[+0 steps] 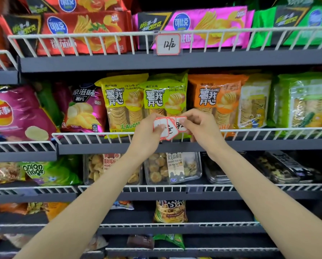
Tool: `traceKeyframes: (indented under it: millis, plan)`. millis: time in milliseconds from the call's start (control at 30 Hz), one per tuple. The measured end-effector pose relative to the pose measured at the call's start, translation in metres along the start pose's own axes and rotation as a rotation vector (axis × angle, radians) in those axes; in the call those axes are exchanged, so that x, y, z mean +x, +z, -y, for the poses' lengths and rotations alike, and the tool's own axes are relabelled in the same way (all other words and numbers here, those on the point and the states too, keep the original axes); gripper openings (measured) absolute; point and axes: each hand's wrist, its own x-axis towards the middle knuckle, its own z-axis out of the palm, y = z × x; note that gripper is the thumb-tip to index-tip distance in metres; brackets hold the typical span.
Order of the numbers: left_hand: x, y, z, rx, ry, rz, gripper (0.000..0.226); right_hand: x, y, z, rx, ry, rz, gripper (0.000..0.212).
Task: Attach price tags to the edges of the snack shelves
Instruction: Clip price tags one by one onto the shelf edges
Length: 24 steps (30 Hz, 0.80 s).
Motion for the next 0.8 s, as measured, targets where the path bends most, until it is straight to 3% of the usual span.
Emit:
traceKeyframes:
  millis: [300,400,533,800]
  plan:
    - [-0.002,0.027,-0.025,-0.008,0.048,0.002,0.025,-0.022,-0.033,0.002,0.044,0.073,-0.062,0.014]
    - [-0.010,0.040,-0.041,0.008,0.054,-0.008,0.028,-0.031,-0.052,0.004,0.006,0.058,-0.038,0.012]
    - [-0.019,0.064,-0.064,0.012,0.056,-0.041,0.024,-0.042,-0.079,0.001,-0.052,0.029,0.009,0.025]
    - [-0.048,0.102,-0.104,0.030,-0.051,-0.169,0.024,-0.058,-0.126,-0.016,-0.118,-0.006,-0.031,0.009]
